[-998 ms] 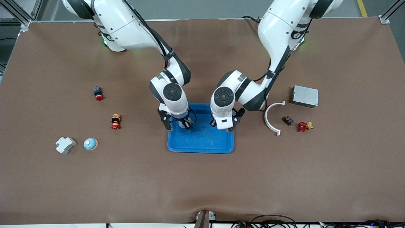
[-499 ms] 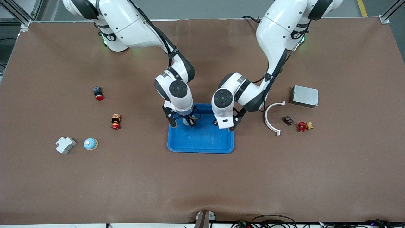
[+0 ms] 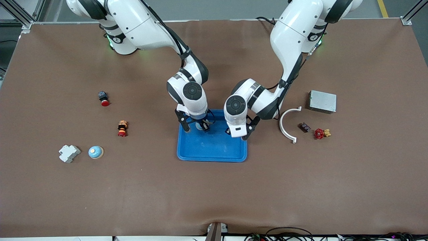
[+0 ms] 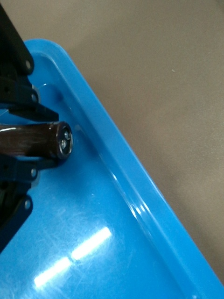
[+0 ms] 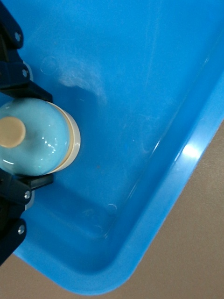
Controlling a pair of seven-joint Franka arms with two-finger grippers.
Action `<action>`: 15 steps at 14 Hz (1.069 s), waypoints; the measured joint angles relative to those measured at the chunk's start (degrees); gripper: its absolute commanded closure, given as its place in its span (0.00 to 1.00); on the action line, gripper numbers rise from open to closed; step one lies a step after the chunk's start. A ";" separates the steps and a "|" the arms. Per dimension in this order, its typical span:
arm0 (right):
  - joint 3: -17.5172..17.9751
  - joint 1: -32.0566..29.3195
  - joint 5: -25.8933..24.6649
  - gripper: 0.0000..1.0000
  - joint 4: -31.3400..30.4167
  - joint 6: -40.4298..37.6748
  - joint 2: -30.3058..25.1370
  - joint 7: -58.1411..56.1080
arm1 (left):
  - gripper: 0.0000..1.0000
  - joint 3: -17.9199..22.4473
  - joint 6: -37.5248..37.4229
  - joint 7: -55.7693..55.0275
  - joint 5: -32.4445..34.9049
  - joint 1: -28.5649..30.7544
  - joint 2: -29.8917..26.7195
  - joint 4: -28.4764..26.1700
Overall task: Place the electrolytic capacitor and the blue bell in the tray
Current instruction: 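Lower both items into the tray and open both grippers, then move the right gripper to the second bell while the left gripper reaches another capacitor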
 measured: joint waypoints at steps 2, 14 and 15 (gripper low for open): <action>-0.01 0.00 -0.01 0.00 0.01 0.00 0.00 0.00 | 0.00 0.00 0.00 0.03 0.02 0.00 -0.02 0.18; -0.78 -0.12 -2.03 0.00 7.69 -10.19 0.70 -2.79 | 0.00 0.82 -20.52 37.29 0.74 19.69 -21.19 1.50; -0.83 -0.23 -2.03 0.00 9.08 -12.85 0.70 -4.53 | 0.00 0.82 -20.52 41.56 0.74 22.43 -21.44 1.07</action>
